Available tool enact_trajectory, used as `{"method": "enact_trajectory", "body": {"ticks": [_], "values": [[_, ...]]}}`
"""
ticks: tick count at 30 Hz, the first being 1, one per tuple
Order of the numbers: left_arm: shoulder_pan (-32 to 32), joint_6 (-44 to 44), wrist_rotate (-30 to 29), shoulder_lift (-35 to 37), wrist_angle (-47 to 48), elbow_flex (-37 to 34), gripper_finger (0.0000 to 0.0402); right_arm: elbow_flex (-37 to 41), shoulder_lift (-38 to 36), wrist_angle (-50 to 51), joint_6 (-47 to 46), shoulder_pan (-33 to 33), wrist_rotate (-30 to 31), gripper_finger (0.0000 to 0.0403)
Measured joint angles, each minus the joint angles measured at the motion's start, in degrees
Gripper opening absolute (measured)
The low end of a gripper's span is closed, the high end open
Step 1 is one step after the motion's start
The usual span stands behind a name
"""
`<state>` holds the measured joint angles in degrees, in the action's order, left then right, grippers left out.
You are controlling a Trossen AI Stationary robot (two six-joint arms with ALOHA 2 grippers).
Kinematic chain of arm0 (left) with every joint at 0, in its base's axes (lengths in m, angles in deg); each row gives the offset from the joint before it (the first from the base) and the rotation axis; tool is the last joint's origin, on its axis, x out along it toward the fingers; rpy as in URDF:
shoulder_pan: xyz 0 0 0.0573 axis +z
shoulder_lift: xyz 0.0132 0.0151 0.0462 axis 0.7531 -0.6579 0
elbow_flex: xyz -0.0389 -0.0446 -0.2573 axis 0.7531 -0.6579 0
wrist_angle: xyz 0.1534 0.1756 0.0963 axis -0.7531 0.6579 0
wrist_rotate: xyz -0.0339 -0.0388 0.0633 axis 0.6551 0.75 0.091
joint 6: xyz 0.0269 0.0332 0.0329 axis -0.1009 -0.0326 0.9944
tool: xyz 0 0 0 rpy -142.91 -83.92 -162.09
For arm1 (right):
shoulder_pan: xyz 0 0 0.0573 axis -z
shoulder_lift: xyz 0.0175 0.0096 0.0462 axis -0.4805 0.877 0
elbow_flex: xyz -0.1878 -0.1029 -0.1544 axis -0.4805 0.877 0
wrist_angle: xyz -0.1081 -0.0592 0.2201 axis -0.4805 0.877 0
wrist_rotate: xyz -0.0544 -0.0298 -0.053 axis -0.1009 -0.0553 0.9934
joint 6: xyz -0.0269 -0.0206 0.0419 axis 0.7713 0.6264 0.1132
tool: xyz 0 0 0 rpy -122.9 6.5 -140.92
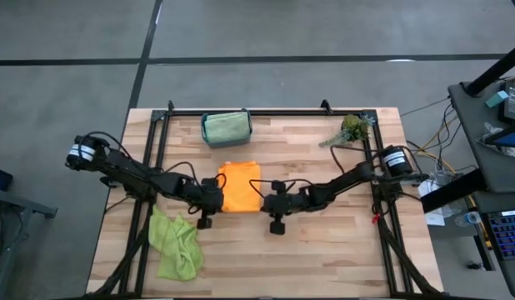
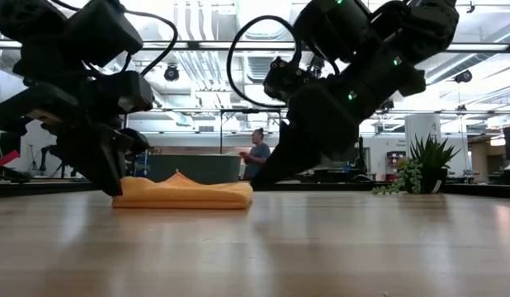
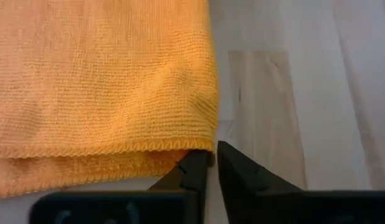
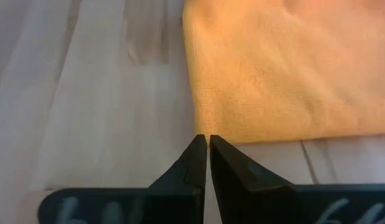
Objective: Fold microfiber towels
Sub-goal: Fold the orange microfiber towel
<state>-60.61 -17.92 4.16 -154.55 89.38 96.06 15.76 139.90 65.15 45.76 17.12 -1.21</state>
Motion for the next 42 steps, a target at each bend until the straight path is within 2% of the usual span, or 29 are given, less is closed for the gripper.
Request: {"method": "enact_trajectory", "body": {"ticks": [6, 10, 14, 17, 20, 27, 36, 42], "values": [[-0.04, -0.11, 0.21, 1.7, 2.39, 0.07, 0.0099, 0.02, -2.55, 2.84, 2.2, 0.0, 0.06, 0.0013], [-0.04, -0.05, 0.23, 4.23, 9.65, 1.54, 0.0148, 0.04, -4.19, 5.37, 3.85, 0.0, 1.12, 0.0013], [0.03, 0.08, 0.23, 7.53, 16.22, 2.82, 0.0175, 0.04, -6.2, 8.75, 5.86, 0.0, 4.14, 0.0013], [0.5, 0.04, -0.76, 10.26, 16.91, 2.99, 0.018, 0.23, -7.41, 9.93, 8.48, 0.0, 6.5, 0.0013], [2.17, 0.04, -4.86, 12.61, 16.69, 2.99, 0.018, 0.81, -8.56, 9.97, 11.45, 0.29, 7.64, 0.0013], [10.87, 1.16, -12.4, 14.01, 14.39, 3.02, 0.018, 1.09, -9.6, 8.75, 15.13, 2.53, 7.65, 0.0013], [21.2, 6.25, -12.58, 6.63, 5.09, 2.91, 0.018, 1.68, -9.49, 6.95, 16.38, 4.25, 7.47, 0.0013], [24.0, 6.38, -12.56, 0.79, 0.22, 2.91, 0.018, 3.19, -9.47, 3.7, 17.37, 4.64, 7.43, 0.0013]]}}
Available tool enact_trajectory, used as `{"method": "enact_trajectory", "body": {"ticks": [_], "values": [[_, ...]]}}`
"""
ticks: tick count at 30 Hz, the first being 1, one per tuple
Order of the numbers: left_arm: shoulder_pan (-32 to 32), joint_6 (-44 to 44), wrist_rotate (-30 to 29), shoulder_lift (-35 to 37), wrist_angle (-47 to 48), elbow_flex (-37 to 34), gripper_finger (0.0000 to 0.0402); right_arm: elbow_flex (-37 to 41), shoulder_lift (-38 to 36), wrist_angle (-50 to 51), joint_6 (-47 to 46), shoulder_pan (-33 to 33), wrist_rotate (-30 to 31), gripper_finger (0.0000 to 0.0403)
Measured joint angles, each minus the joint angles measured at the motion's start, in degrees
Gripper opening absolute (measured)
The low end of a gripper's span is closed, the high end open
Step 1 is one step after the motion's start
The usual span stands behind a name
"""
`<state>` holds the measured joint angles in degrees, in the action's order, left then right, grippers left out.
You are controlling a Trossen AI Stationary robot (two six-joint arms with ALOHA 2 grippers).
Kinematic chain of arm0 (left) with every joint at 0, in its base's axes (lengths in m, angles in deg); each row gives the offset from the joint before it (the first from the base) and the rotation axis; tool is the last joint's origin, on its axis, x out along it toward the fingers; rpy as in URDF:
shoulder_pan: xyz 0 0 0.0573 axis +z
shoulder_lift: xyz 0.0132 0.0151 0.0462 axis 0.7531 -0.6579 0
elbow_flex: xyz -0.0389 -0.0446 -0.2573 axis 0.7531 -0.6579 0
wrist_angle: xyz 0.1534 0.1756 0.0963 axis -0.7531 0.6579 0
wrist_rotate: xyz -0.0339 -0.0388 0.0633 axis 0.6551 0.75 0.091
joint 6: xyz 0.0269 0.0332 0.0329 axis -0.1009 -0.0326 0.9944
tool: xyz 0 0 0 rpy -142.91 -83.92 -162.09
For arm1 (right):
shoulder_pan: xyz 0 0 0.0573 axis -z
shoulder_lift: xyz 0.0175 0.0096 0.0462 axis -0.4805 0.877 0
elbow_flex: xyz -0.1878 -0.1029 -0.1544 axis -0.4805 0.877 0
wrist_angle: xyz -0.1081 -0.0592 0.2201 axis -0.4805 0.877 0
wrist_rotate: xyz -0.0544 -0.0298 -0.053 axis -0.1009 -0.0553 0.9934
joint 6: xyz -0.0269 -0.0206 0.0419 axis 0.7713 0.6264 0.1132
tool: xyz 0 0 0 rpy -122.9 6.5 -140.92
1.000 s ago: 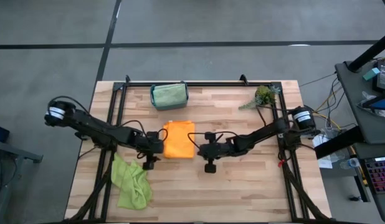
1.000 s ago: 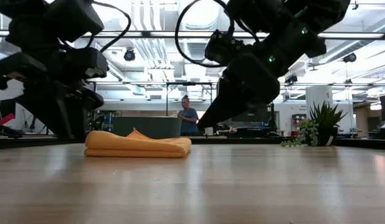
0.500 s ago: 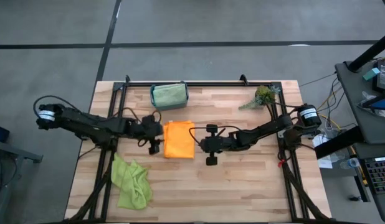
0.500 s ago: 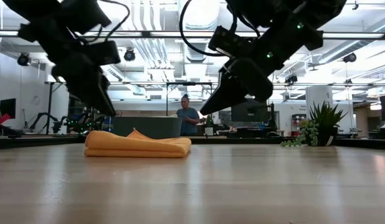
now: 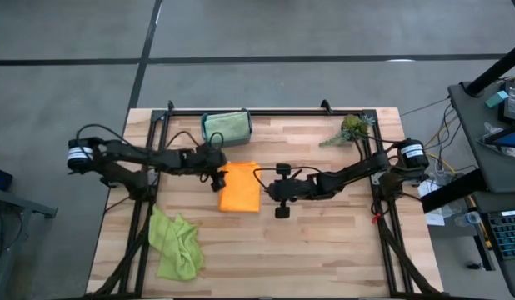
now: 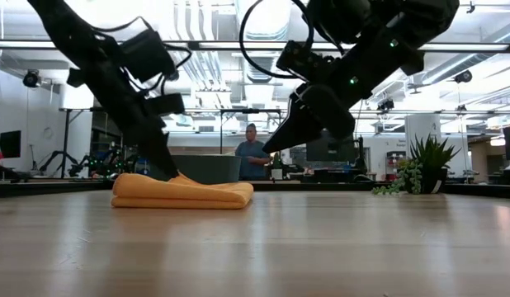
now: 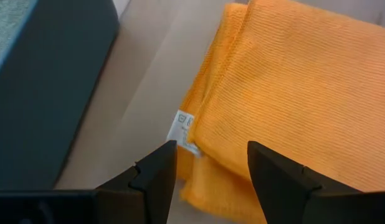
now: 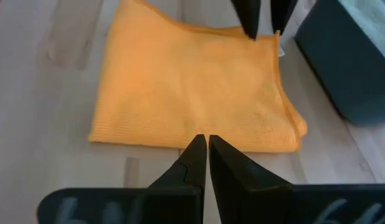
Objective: Fold microfiber towels
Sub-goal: Fold the orange microfiber towel
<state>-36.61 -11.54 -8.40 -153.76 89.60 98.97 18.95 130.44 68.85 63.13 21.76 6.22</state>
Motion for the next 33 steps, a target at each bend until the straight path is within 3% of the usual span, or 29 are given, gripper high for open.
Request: {"method": "enact_trajectory", "body": {"ticks": [9, 20, 33], "values": [[0.17, 0.27, 0.09, -3.68, -3.1, 0.37, 0.0154, 2.32, 0.04, -3.65, 0.28, 1.38, 0.02, 0.0013], [0.17, 1.57, 0.39, -3.82, -4.37, 0.37, 0.001, 2.34, 0.11, -3.91, 0.33, 2.03, 0.02, 0.0013], [0.2, 3.15, 0.31, 5.17, 3.73, 1.73, 0.0001, 2.55, 0.11, -4.43, 0.3, 2.03, 0.02, 0.0013]]}}
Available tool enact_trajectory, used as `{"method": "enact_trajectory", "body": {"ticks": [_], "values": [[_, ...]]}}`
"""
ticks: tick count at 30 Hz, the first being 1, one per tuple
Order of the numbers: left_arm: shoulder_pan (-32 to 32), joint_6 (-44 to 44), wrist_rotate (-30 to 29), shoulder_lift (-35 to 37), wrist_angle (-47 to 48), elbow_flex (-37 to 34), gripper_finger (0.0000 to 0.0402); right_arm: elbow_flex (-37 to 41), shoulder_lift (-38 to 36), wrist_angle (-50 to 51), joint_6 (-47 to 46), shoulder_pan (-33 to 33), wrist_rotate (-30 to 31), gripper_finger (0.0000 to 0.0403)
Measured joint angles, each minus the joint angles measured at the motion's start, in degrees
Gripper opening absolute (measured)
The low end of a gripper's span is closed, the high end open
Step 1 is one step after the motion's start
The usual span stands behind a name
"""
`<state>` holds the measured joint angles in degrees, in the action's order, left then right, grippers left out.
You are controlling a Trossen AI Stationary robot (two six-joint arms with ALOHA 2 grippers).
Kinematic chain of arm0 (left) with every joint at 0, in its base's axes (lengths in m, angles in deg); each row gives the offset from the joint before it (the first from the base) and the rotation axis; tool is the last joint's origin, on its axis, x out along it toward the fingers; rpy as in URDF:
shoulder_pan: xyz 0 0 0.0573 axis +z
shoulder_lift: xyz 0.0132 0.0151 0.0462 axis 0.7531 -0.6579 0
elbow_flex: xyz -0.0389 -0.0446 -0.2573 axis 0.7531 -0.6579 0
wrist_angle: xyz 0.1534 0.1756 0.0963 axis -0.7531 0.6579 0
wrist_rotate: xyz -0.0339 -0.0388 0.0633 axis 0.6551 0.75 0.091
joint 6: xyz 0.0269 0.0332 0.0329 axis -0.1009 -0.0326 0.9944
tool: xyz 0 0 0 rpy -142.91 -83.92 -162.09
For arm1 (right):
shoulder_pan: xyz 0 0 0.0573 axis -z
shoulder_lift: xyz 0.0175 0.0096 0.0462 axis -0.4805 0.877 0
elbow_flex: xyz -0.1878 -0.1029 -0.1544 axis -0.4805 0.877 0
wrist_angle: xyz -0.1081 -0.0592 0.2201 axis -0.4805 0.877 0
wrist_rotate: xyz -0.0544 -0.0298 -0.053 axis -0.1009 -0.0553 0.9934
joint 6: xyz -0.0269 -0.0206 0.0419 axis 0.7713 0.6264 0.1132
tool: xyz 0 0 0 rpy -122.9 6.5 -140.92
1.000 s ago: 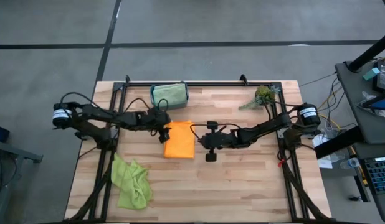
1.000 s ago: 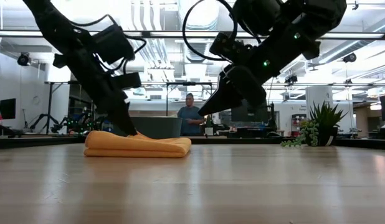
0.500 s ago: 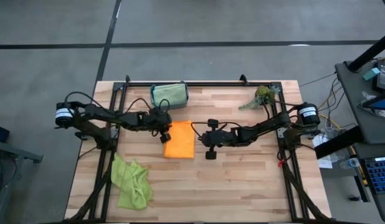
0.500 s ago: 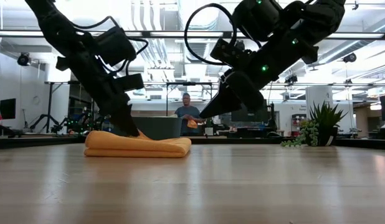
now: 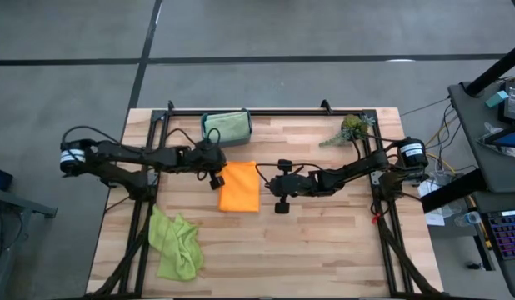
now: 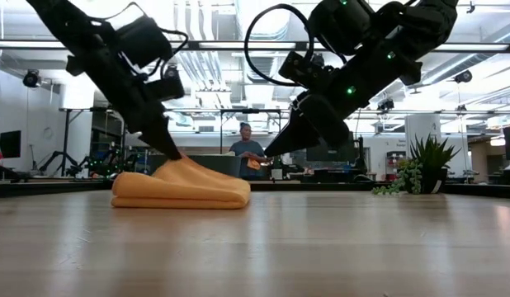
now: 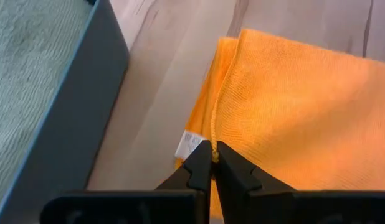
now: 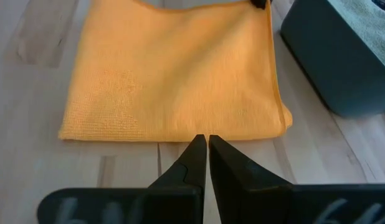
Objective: Fold microfiber towels
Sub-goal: Fold the orange microfiber towel
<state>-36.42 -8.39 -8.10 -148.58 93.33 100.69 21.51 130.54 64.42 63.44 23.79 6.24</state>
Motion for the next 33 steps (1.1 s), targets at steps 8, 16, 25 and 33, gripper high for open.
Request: {"method": "enact_trajectory", "body": {"ticks": [8, 16, 25, 33], "values": [[0.09, -0.37, -4.35, 2.17, 6.49, -0.47, 0.0, 0.02, 0.0, -0.35, -0.29, 0.0, 0.0, 0.0013], [0.21, -0.46, -6.16, -2.38, 6.37, -0.57, 0.0, 0.02, 0.0, -0.35, -0.44, 0.0, 0.0, 0.0013], [0.24, -0.61, -7.91, -4.62, 6.34, -0.44, 0.002, 0.02, 0.0, -0.33, -0.44, 0.0, 0.0, 0.0013], [0.24, -0.66, -8.24, -4.42, 10.39, 0.44, 0.011, 0.02, 0.0, -0.33, -0.46, 0.0, 0.0, 0.0013]]}}
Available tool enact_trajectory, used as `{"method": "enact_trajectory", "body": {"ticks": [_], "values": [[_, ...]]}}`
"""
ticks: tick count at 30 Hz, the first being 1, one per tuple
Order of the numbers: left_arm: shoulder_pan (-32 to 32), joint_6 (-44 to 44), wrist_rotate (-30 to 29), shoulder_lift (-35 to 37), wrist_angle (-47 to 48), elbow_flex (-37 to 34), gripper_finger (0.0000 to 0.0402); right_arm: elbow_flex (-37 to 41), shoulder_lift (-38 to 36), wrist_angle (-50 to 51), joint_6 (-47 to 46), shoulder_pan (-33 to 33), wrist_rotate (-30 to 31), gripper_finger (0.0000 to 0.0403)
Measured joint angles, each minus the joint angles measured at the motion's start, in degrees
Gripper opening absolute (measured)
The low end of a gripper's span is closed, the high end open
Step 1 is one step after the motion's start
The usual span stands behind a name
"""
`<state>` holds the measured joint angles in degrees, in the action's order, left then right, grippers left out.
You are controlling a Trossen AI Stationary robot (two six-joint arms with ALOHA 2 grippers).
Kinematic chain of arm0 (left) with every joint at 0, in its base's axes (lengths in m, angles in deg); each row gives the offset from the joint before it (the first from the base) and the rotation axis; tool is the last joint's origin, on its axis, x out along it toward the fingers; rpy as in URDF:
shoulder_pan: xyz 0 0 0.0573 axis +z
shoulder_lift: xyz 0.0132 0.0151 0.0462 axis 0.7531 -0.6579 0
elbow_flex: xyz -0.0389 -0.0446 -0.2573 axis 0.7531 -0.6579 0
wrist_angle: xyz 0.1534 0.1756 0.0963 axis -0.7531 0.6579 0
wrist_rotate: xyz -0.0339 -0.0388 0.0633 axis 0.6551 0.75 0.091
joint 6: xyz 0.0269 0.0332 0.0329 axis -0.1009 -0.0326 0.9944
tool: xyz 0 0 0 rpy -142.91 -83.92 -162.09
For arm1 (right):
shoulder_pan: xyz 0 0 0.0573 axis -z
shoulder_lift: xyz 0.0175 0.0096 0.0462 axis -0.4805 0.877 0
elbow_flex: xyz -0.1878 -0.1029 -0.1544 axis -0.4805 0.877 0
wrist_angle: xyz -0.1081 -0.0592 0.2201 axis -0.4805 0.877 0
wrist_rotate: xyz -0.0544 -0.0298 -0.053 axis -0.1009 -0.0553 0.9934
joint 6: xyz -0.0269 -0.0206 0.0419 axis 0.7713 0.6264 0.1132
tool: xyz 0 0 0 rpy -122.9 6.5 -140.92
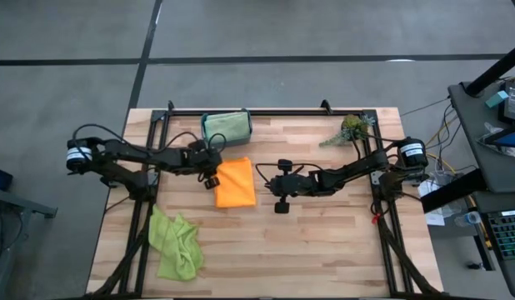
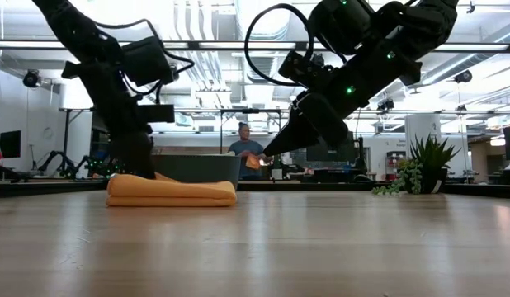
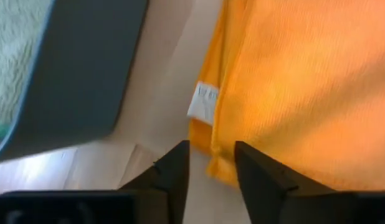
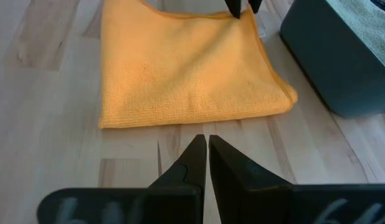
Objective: Fold microfiber towels
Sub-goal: Fold the orange microfiber towel
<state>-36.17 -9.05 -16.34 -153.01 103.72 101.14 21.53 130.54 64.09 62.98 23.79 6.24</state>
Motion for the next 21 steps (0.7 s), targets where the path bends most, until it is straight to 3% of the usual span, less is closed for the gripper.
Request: {"method": "enact_trajectory", "body": {"ticks": [9, 13, 21], "values": [[-0.02, 0.09, 2.34, 0.11, 15.33, 5.9, 0.0161, 0.0, 0.0, -0.15, -0.12, 0.57, -0.02, 0.0013], [-0.04, 0.11, 5.86, 0.54, 16.26, 6.8, 0.0162, 0.0, 0.02, -2.0, -1.09, 1.73, -1.22, 0.0013], [-0.11, -0.01, 7.16, 0.9, 16.94, 6.51, 0.0162, -0.28, 0.07, -3.39, -1.05, 4.02, -2.43, 0.0013]]}}
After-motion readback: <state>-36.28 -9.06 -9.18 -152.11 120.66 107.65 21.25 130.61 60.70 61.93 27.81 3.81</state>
